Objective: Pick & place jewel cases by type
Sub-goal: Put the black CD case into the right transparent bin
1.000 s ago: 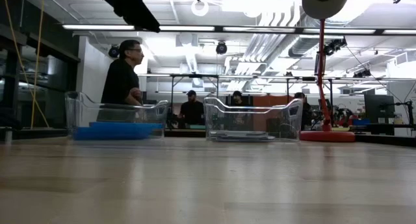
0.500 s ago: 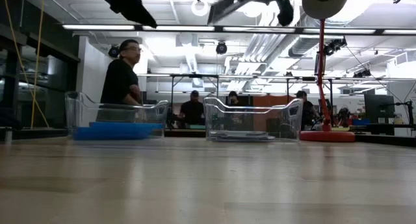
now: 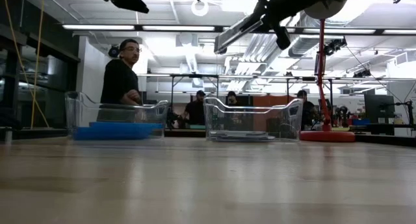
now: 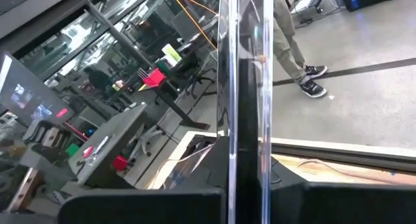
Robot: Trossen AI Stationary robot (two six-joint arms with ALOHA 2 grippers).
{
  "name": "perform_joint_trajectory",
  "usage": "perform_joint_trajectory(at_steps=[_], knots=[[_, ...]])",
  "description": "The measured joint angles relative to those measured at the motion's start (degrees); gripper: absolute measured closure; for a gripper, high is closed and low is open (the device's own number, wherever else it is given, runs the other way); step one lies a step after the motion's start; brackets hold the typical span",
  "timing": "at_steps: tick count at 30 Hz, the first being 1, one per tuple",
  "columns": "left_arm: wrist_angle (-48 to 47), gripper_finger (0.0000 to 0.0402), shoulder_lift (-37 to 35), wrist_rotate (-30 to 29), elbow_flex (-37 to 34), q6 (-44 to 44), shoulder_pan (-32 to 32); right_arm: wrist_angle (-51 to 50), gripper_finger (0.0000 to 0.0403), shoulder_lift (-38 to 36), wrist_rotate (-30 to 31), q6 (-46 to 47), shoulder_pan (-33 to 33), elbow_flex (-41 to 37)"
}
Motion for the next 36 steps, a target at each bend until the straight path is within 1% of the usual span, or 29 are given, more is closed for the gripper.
perform_joint_trajectory(at_steps=[5, 8, 16, 19, 23, 27, 30, 36], knots=[[-1.9, 0.019, -1.7, 0.1, 0.0, 0.9, 0.0, 0.4, 0.0403, 0.0, -2.3, -0.4, -2.0, 0.0], [-3.0, 0.019, -3.1, 0.1, 0.0, 1.0, 0.0, 2.2, 0.0403, 0.0, -3.9, -2.8, -2.6, 0.0], [-3.6, 0.019, -5.9, -0.3, 0.0, 1.0, 0.0, 12.9, 0.0403, 0.0, -5.1, -8.4, -2.7, 0.0], [-3.6, 0.019, -6.1, -0.3, 0.0, 1.0, 0.0, 15.8, 0.0403, 0.0, -8.3, -10.4, -2.7, 0.0], [-4.0, 0.019, -6.4, -0.3, 0.0, 1.0, 0.0, 19.4, 0.0403, 0.0, -18.3, -15.4, -2.7, 0.0], [-4.4, 0.019, -6.3, -0.3, 0.0, 0.9, 0.0, 23.9, 0.0403, 0.0, -28.2, -18.1, -2.6, 0.0], [-4.4, 0.019, -6.4, -0.3, 0.0, 0.9, 0.0, 28.4, 0.0403, 0.0, -35.5, -17.6, -2.7, 0.0], [-4.5, 0.019, -6.3, -0.4, 0.0, 0.9, 0.0, 41.8, 0.0403, 0.0, -56.3, -12.3, -1.5, 0.0]])
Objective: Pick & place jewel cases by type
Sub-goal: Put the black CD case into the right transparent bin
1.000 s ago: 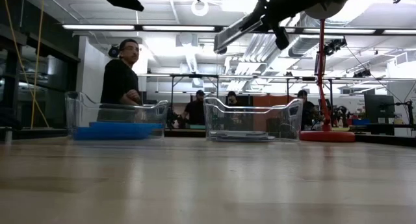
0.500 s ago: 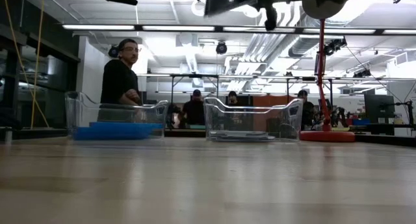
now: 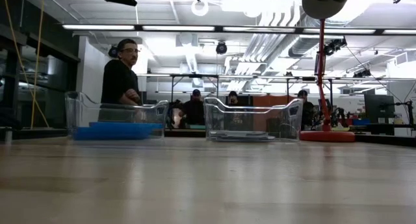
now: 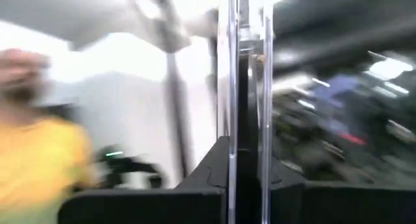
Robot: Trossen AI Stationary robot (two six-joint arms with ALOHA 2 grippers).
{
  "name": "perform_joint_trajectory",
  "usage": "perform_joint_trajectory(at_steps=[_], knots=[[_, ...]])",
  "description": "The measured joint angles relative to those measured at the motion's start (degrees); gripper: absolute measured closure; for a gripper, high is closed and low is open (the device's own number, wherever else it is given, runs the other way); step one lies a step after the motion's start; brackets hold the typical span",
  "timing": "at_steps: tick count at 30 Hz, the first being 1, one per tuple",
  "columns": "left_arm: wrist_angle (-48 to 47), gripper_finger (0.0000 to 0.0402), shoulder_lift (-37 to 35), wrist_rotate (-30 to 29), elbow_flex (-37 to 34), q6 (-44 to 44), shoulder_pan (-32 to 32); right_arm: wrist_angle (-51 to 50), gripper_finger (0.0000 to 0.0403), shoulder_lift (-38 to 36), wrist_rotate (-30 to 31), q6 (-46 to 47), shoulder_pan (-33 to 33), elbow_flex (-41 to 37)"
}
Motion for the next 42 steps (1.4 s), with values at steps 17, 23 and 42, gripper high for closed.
perform_joint_trajectory(at_steps=[17, 23, 42], knots=[[-0.3, 0.019, 0.0, 0.0, 0.0, 0.0, 0.0, 24.9, 0.0403, 0.0, -21.0, -10.8, 10.3, 0.0], [-0.3, 0.019, 0.0, 0.0, 0.0, 0.0, 0.0, 22.7, 0.0403, 0.0, -17.7, -10.7, 10.3, 0.0], [-0.3, 0.019, 0.0, 0.0, 0.0, 0.0, 0.0, -42.9, 0.0403, 0.2, 57.3, 10.9, 4.5, 0.0]])
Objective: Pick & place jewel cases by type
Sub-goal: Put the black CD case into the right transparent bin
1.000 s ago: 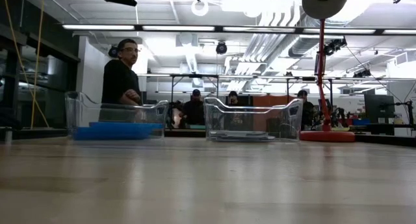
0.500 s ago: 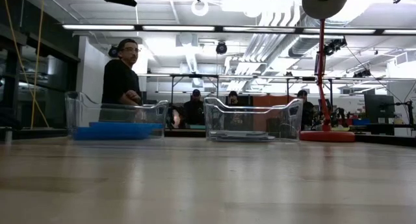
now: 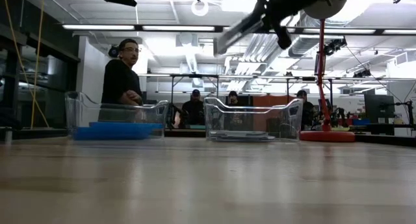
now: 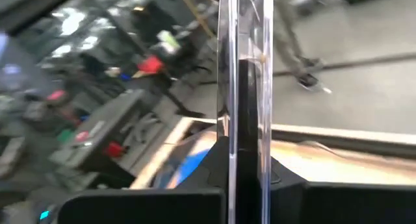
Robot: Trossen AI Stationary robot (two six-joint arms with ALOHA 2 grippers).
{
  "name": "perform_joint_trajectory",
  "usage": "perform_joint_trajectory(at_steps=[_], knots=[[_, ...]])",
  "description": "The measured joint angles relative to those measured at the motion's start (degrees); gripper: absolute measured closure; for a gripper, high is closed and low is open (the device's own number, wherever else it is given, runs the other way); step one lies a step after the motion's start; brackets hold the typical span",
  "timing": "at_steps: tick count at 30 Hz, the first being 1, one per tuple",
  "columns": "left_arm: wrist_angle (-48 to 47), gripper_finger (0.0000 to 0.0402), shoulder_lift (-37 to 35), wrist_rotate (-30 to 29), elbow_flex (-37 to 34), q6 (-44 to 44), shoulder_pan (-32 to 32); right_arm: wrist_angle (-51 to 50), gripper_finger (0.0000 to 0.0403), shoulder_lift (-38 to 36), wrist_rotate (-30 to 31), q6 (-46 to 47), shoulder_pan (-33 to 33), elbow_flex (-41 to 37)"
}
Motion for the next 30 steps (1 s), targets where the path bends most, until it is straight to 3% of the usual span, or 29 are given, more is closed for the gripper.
perform_joint_trajectory(at_steps=[4, 16, 30], knots=[[0.0, 0.019, 0.0, 0.0, 0.0, 0.0, 0.0, -3.5, 0.0403, 2.4, 0.4, 4.3, -2.0, 0.0], [0.0, 0.019, 0.0, 0.0, 0.0, 0.0, 0.0, -3.8, 0.0403, 18.4, -8.7, 19.4, -6.5, 0.0], [-0.1, 0.019, 0.0, 0.0, 0.0, 0.0, 0.0, -8.7, 0.0403, 21.1, -13.4, 22.4, -9.1, 0.0]])
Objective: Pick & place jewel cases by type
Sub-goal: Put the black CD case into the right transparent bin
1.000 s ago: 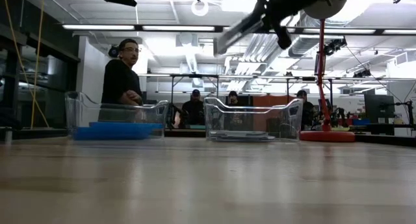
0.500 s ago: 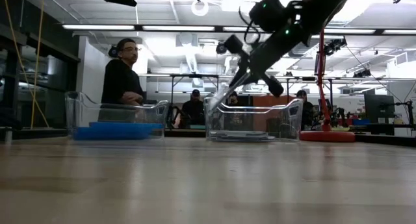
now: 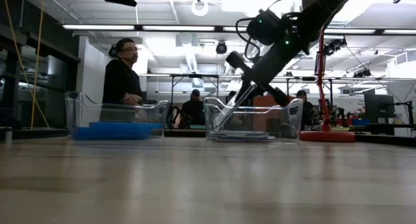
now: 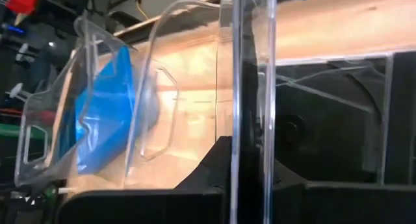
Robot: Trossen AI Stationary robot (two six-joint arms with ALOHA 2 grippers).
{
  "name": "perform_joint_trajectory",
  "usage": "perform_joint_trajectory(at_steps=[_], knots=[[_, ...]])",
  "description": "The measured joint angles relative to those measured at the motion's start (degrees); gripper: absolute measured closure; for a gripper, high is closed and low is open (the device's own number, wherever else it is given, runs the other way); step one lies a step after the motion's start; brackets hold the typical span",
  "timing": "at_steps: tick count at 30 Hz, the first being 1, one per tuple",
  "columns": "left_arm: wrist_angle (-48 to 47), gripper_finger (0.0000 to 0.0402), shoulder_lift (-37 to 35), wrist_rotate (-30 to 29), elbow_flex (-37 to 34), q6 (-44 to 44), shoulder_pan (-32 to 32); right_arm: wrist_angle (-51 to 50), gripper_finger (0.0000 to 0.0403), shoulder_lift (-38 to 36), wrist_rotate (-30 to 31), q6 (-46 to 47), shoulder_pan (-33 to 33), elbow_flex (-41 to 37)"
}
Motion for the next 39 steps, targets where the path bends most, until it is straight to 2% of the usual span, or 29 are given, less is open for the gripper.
perform_joint_trajectory(at_steps=[12, 17, 33, 39], knots=[[0.0, 0.019, 0.0, 0.0, 0.0, -0.2, 0.0, -3.2, 0.0403, 0.0, 0.1, 2.7, -0.3, 0.0], [0.0, 0.019, 0.0, 0.0, 0.0, -0.2, 0.0, -3.5, 0.0403, 0.7, -2.9, 4.8, -1.5, 0.0], [0.1, 0.019, 0.0, -0.6, 0.0, -0.2, 0.0, -4.7, 0.0402, 1.2, -5.4, 7.7, -2.6, 0.1], [0.1, 0.019, 0.0, -0.6, 0.0, -0.2, 0.0, -3.8, 0.0402, 3.6, -9.3, 9.0, -2.5, 0.2]])
